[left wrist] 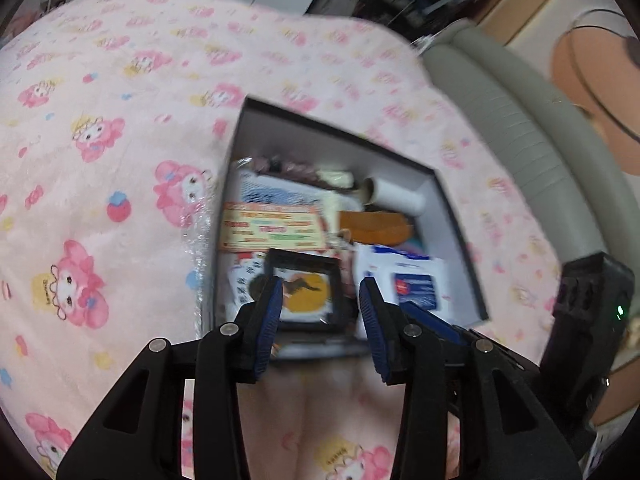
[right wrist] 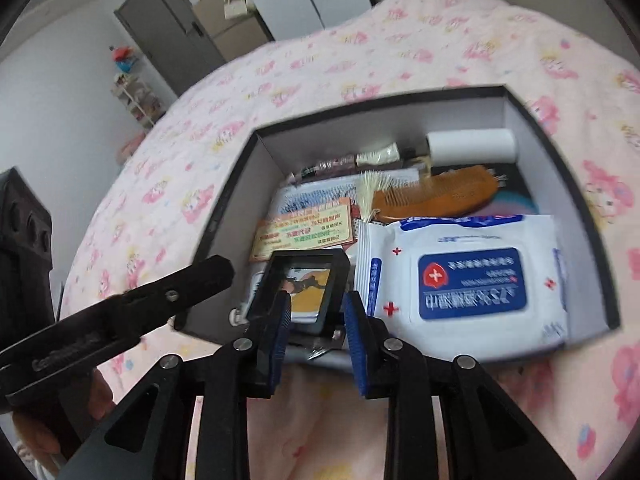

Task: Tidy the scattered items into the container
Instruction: 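Lower the frame into the black box and open the left gripper, then withdraw the left gripper and move it to the green corn packet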

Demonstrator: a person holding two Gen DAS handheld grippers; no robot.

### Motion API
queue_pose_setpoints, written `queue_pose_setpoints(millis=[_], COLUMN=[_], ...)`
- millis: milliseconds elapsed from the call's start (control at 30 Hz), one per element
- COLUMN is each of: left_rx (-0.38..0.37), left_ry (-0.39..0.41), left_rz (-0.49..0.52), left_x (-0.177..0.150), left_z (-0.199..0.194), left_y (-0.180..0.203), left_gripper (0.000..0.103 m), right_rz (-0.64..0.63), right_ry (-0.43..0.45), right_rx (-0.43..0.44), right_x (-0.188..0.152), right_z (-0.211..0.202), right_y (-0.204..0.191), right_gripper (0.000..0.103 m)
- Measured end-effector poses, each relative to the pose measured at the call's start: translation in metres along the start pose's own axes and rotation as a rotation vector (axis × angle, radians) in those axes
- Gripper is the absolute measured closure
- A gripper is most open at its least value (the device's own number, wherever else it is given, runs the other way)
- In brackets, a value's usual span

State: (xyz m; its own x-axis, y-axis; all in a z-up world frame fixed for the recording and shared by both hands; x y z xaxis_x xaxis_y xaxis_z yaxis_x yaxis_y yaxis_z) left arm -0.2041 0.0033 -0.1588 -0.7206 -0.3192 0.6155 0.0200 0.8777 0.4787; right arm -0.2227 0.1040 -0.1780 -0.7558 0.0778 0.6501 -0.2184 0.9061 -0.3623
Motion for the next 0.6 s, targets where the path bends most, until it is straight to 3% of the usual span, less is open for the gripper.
queue_pose_setpoints(millis=[167,367,600], left_rx=[-0.038,-0.030,0.019], left_ry=[0.028,0.108,0.147], left_rz=[-0.021,0.028,0.094], left_x=[-0.025,-0.034,-0.039], left_z=[-0.044,-0.086,-0.119], left_y=[0.014,0.032,0.026], left_gripper=[0.058,0.054,0.054], right_rz=[0.002,-0.083,-0.099], right_ry=[0.065,0.104,0.106], right_rx=[0.001,-0.035,0.006], right_x=[-0.010,-0.022,-0.035], right_z=[-0.037,-0.079,-0.096], right_y=[-0.013,-0.029,-0.044], right_gripper=[0.078,0.077,0.073])
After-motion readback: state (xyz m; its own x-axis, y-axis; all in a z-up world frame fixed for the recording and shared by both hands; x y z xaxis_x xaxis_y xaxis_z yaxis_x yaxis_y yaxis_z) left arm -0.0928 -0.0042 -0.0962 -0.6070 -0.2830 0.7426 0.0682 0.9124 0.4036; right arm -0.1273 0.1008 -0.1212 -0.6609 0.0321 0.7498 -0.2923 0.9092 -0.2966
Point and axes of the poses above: each gripper's, at about its wrist camera, not at the fingertips, and z roughly the way its jaws point, y to its right, x to its top, the point moved 9 cm from there along z, roughly the way its jaws point, and after that the axes turned 9 degrees about y, right-handed, at the moved point
